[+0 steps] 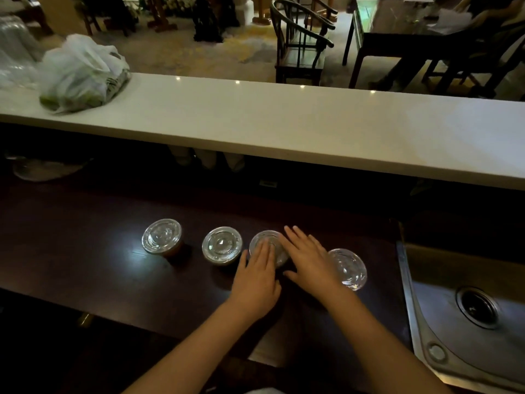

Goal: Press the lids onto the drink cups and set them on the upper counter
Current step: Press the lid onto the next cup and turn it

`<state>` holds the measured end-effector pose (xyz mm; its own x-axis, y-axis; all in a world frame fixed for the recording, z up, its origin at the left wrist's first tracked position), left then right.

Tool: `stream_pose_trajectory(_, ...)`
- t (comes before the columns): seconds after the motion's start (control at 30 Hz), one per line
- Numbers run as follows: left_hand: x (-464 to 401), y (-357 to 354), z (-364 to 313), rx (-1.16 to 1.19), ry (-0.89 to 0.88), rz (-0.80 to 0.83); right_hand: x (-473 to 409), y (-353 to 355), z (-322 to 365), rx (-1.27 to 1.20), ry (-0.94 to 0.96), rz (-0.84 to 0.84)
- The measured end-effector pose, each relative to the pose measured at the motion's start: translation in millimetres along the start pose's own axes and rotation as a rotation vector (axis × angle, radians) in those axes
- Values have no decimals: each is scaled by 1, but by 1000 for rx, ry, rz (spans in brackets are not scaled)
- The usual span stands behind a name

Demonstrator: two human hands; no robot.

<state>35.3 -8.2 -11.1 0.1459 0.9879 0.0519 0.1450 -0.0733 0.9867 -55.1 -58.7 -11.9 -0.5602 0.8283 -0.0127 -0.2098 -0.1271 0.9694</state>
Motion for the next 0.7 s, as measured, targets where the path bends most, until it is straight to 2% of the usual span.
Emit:
stream_pose_trajectory(0.1,4,-15,8,-30,-27,113,-8,-12,4,-12,0,18)
stream_pose_trajectory(0.3,13,-11,11,72,-147,112,9,-12,5,-9,-5,-165)
stream_pose_trajectory(0.4,33,-13,12,151,-238,68,34,-14,15,-37,-19,-189)
stream_pose_trajectory(0.53,64,-7,16,344,-350,-93,77,-20,30,-35,-21,-177)
stream_pose_trajectory(0.6,68,-10,17,347,-344,-129,91,-21,36,-53,-43,-162)
stream_pose_trajectory(0.7,56,-22,19,264,-222,-109,88,-20,39,-110,-116,-179)
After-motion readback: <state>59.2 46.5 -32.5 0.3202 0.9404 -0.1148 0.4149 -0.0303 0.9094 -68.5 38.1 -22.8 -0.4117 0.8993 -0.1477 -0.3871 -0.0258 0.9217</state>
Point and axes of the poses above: each hand's wrist, its own x-axis away from the middle knuckle, its own y-axis out of the back of the hand, z = x × y, the point moved 7 cm from there along -x, towards the middle knuckle, and after that the axes turned 1 degree about -y, right-handed, at the moved point
